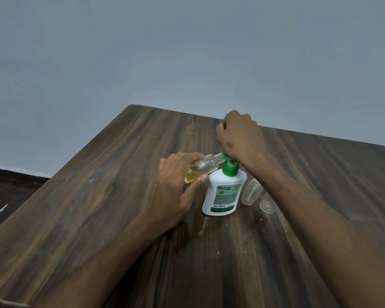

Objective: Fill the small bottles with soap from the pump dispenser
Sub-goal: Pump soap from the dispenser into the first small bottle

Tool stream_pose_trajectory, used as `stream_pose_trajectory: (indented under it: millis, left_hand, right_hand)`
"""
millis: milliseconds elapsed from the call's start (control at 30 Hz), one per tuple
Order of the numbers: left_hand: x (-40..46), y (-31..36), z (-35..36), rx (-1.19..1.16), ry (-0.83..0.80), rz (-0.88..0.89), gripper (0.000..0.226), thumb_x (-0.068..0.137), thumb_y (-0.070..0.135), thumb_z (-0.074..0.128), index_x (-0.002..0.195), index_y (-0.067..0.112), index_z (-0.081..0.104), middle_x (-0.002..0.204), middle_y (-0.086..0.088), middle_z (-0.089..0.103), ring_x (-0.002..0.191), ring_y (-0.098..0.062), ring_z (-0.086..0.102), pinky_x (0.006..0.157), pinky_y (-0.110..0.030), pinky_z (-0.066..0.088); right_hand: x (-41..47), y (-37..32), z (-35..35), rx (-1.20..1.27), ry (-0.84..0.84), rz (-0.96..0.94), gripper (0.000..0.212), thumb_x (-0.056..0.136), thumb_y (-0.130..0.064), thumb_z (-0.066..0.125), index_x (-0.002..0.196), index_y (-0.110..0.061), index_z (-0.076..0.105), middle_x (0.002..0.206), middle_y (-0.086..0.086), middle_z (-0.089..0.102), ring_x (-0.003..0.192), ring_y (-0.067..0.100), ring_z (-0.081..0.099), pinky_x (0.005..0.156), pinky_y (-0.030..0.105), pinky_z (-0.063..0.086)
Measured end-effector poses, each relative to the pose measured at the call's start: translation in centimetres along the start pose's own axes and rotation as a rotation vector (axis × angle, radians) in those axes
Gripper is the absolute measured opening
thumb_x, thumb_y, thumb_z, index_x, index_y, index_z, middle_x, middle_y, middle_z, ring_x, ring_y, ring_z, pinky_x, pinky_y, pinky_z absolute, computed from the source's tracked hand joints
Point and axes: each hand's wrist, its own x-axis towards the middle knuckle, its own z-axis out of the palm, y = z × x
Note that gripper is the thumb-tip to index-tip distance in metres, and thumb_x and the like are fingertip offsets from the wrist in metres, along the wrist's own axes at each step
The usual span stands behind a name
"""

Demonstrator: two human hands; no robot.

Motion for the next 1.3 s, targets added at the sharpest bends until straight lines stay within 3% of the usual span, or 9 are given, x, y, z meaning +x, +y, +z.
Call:
stream_pose_trajectory:
  millis: [233, 333, 467, 700, 833, 967, 1067, 1200, 1300]
  left_hand:
    - [0.02, 0.04, 0.00, -0.003, -0.002, 0.011, 0.030, 0.099, 0.025, 0.068, 0.126, 0.013, 0.065, 0.117, 0.004, 0.068, 0.104, -0.015, 0.061, 0.086, -0.041, 0.044]
    - [0.01, -0.05, -0.02, 0.003, -0.002, 0.005, 0.030, 0.098, 0.023, 0.069, 0.126, 0.013, 0.066, 0.117, 0.003, 0.068, 0.103, -0.016, 0.061, 0.085, -0.042, 0.043]
    - [0.05, 0.14, -0.14, -0.001, 0.000, 0.005, 0.030, 0.099, 0.026, 0.067, 0.125, 0.012, 0.066, 0.116, 0.004, 0.068, 0.103, -0.015, 0.061, 0.086, -0.039, 0.043]
    - [0.09, 0.02, -0.15, 0.005, 0.004, 0.011, 0.030, 0.097, 0.023, 0.071, 0.125, 0.011, 0.066, 0.116, 0.002, 0.069, 0.103, -0.017, 0.062, 0.085, -0.043, 0.045]
    - [0.01, -0.03, 0.05, 0.000, 0.024, 0.012, 0.032, 0.096, 0.021, 0.074, 0.125, 0.012, 0.065, 0.116, 0.001, 0.069, 0.102, -0.018, 0.063, 0.083, -0.045, 0.047]
    - [0.06, 0.22, 0.07, -0.016, 0.037, -0.014, 0.041, 0.093, 0.021, 0.078, 0.129, 0.007, 0.065, 0.120, -0.004, 0.070, 0.107, -0.015, 0.062, 0.088, -0.041, 0.051]
    - [-0.05, 0.23, -0.09, -0.028, 0.049, -0.031, 0.046, 0.090, 0.021, 0.079, 0.131, 0.005, 0.064, 0.120, -0.005, 0.069, 0.107, -0.014, 0.061, 0.087, -0.041, 0.054]
    - [0.03, 0.21, -0.02, -0.016, 0.064, 0.005, 0.038, 0.091, 0.019, 0.081, 0.124, 0.007, 0.067, 0.115, -0.002, 0.070, 0.102, -0.015, 0.063, 0.082, -0.046, 0.053]
    - [0.00, 0.12, -0.09, -0.020, 0.060, 0.001, 0.034, 0.092, 0.019, 0.081, 0.122, 0.010, 0.068, 0.114, 0.000, 0.070, 0.101, -0.017, 0.063, 0.081, -0.047, 0.051]
  right_hand:
    - [0.10, 0.25, 0.10, 0.000, -0.023, 0.024, 0.031, 0.092, -0.018, 0.045, 0.063, -0.014, 0.035, 0.059, 0.003, 0.043, 0.050, 0.022, 0.036, 0.049, 0.031, 0.025]
    - [0.18, 0.62, 0.54, 0.062, -0.064, 0.059, 0.024, 0.087, -0.021, 0.044, 0.067, -0.010, 0.051, 0.064, 0.004, 0.059, 0.055, 0.024, 0.054, 0.051, 0.034, 0.044]
    - [0.29, 0.10, 0.21, 0.009, -0.016, 0.025, 0.030, 0.092, -0.019, 0.044, 0.064, -0.014, 0.036, 0.061, 0.004, 0.044, 0.052, 0.024, 0.039, 0.050, 0.031, 0.025]
    - [0.12, 0.12, 0.07, -0.007, -0.011, 0.030, 0.031, 0.092, -0.017, 0.044, 0.063, -0.015, 0.033, 0.060, 0.003, 0.041, 0.052, 0.023, 0.035, 0.050, 0.031, 0.023]
    - [0.26, 0.52, 0.65, 0.035, -0.040, 0.057, 0.024, 0.088, -0.021, 0.044, 0.067, -0.010, 0.050, 0.066, 0.006, 0.059, 0.058, 0.027, 0.054, 0.053, 0.033, 0.040]
    - [0.25, 0.61, 0.47, 0.004, -0.004, 0.041, 0.029, 0.092, -0.019, 0.044, 0.064, -0.013, 0.037, 0.063, 0.006, 0.047, 0.053, 0.025, 0.039, 0.051, 0.031, 0.026]
    - [0.23, 0.75, 0.75, 0.061, -0.045, 0.056, 0.025, 0.085, -0.024, 0.042, 0.069, -0.009, 0.054, 0.067, 0.007, 0.063, 0.059, 0.028, 0.058, 0.057, 0.034, 0.049]
    - [0.11, 0.45, 0.22, -0.001, -0.010, 0.044, 0.031, 0.092, -0.019, 0.045, 0.063, -0.013, 0.036, 0.061, 0.006, 0.044, 0.053, 0.025, 0.038, 0.049, 0.032, 0.026]
    - [0.01, 0.25, 0.30, 0.024, -0.014, 0.053, 0.029, 0.092, -0.019, 0.044, 0.064, -0.011, 0.040, 0.063, 0.006, 0.052, 0.055, 0.027, 0.048, 0.051, 0.033, 0.034]
